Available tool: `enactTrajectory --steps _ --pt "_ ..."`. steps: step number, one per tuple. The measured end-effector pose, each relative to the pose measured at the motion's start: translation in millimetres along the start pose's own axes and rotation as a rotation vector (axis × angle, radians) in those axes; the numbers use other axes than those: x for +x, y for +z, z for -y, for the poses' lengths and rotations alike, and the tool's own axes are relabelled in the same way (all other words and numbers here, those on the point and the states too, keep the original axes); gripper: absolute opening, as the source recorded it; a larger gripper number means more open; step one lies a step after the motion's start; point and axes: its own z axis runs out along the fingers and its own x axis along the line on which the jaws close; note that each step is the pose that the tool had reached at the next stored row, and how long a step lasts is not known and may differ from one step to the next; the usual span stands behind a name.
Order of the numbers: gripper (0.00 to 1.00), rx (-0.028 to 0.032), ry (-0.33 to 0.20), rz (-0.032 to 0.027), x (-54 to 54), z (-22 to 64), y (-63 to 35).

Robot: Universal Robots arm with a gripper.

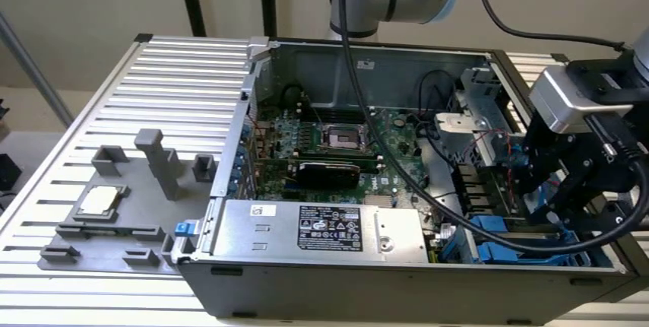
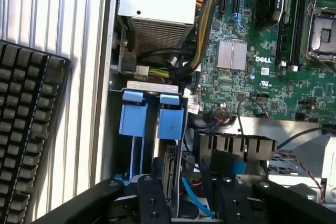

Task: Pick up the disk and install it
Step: 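Insert the first disk wire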

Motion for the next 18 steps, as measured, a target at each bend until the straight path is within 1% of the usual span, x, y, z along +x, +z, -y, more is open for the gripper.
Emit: enactTrajectory --steps 4,6,8,9,11,15,18 --pt "0.43 0.0013 -0.001 0.0195 5.7 7.3 -0.7" --pt "0.43 0.0014 -0.001 0.0278 8.0 12.2 -1.0" --pt "0.43 0.0005 -0.001 0.0343 10.3 16.7 -1.3" --pt "0.43 -0.0008 -0.001 0.0361 11.6 18.7 -1.1" --pt "0.43 -0.0041 0.000 0.0378 14.0 22.5 -0.7" --pt "0.43 -0.0081 -0.002 0.0390 16.0 29.4 0.4" --pt "0.43 -0.0111 -0.013 0.0392 16.3 32.0 1.7"
